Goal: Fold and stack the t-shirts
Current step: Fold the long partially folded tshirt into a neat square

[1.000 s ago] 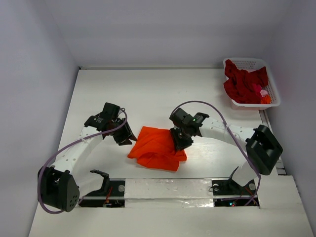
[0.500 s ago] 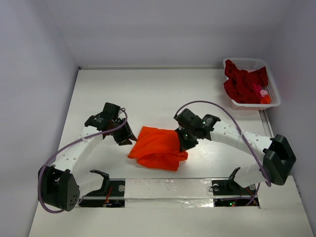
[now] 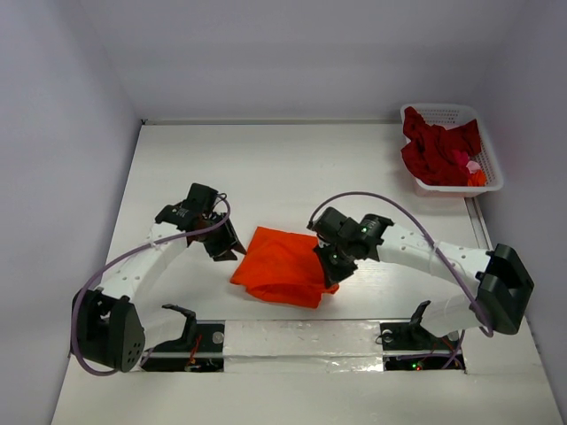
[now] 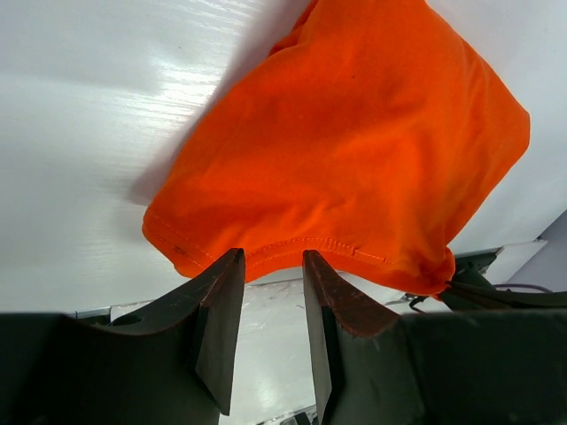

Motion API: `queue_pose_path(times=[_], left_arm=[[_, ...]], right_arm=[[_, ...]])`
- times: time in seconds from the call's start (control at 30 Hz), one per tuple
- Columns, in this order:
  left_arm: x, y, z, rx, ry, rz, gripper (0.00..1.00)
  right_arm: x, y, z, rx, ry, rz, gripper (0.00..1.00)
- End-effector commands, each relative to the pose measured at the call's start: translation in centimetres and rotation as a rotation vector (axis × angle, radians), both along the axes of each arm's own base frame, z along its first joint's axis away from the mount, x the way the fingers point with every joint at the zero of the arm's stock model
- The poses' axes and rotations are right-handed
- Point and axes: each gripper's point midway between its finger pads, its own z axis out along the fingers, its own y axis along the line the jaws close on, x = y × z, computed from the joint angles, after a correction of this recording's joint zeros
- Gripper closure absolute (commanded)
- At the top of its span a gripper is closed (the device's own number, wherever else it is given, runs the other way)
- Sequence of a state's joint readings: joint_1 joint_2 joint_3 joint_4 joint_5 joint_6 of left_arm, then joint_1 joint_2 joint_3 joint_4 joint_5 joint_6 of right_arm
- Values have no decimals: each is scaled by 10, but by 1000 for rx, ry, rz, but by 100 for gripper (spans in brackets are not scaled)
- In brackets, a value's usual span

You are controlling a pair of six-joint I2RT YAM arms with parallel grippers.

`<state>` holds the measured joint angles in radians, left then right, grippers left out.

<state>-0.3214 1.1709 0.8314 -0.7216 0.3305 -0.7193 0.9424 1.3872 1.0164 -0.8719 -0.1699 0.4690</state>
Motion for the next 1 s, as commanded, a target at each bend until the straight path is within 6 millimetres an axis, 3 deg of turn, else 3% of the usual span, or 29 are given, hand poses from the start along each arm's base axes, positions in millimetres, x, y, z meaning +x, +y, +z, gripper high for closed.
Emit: queue_pose_path(times=[0.0, 0.23, 0.57, 0.73, 0.87, 0.93, 0.97], left_arm=[[10, -3, 10, 0, -45, -18, 70], [12, -7, 11, -19, -40, -30, 70], [8, -17, 20, -44, -36, -55, 70], [3, -22, 22, -54, -34, -65, 70], [0, -26, 23, -57, -32, -76, 70], [0, -28, 23, -56, -30, -80, 70], [-1, -30, 23, -55, -27, -88, 70]], right_arm=[[-12, -10, 5, -4, 8, 41, 100], [-19, -12, 1, -1, 40, 30, 100], [-24, -9, -26, -75, 136, 72, 100], [-35, -13, -52, -167, 220, 93, 100], [-36, -14, -52, -189, 228, 97, 100], [-33, -13, -47, -190, 212, 88, 88], [-31, -13, -42, -183, 190, 80, 77]])
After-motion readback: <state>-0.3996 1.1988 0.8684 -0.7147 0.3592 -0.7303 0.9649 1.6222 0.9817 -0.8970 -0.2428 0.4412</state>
